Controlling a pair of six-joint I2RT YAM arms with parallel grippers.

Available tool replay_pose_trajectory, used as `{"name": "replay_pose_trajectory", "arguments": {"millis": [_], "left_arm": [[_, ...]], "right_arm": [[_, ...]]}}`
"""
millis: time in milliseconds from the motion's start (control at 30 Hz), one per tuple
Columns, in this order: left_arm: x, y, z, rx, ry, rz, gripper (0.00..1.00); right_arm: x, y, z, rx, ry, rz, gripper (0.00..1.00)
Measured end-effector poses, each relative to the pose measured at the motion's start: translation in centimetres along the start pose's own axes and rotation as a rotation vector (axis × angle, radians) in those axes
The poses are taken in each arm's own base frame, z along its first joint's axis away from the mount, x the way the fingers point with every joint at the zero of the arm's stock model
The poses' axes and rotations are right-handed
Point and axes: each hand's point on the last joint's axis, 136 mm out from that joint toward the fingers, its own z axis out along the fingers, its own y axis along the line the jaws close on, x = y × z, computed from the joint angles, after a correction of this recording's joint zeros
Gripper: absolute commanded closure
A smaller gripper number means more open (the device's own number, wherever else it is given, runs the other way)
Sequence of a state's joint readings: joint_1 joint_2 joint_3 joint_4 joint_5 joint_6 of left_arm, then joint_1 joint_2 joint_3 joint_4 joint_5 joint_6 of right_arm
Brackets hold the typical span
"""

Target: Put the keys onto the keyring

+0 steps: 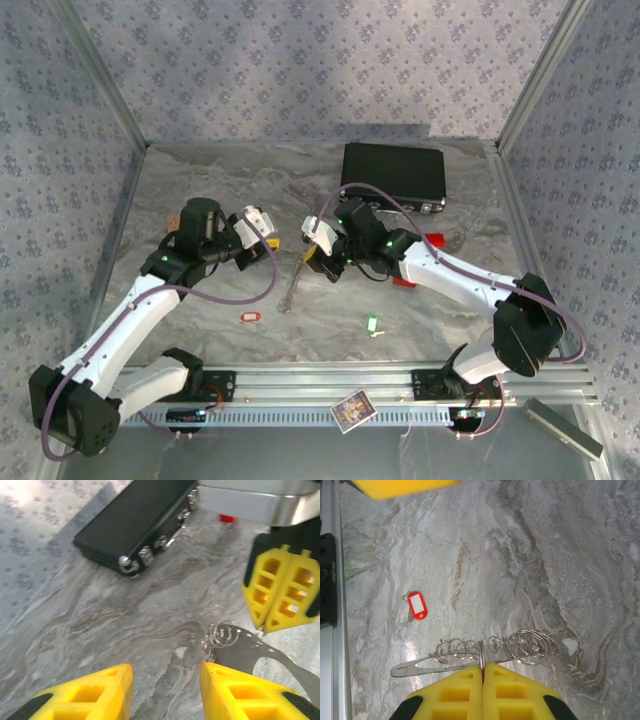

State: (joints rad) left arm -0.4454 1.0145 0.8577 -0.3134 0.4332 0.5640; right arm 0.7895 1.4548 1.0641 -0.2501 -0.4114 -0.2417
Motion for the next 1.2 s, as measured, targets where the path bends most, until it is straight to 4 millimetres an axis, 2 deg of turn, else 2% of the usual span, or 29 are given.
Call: {"name": "replay_pose_trajectory", "arguments": {"millis": [200,433,867,1200], "left_arm": [[0.7,-2.8,1.5,0.181,-0.025,0.029,0.65],[1.6,-5.4,2.2,0.360,-0.012,0.018,0.68],[1.6,-7.1,1.9,0.479,-0.033,0.044,0.73],[1.8,-7.7,2.1,0.513,-0.029,0.040,0.82]], "right_arm": [[-0.1,0.7,-0.4,-0.028,-0.010,-0.059,1.00],[-1.0,1.0,-1.4,-0.021,-0.041,-0.127,1.00],[-1.2,2.2,-1.2,-0.044,-0.039,-0.204,1.00],[-2.3,2.9,-1.2,-0.056,-0.055,-0.231,1.00]]}}
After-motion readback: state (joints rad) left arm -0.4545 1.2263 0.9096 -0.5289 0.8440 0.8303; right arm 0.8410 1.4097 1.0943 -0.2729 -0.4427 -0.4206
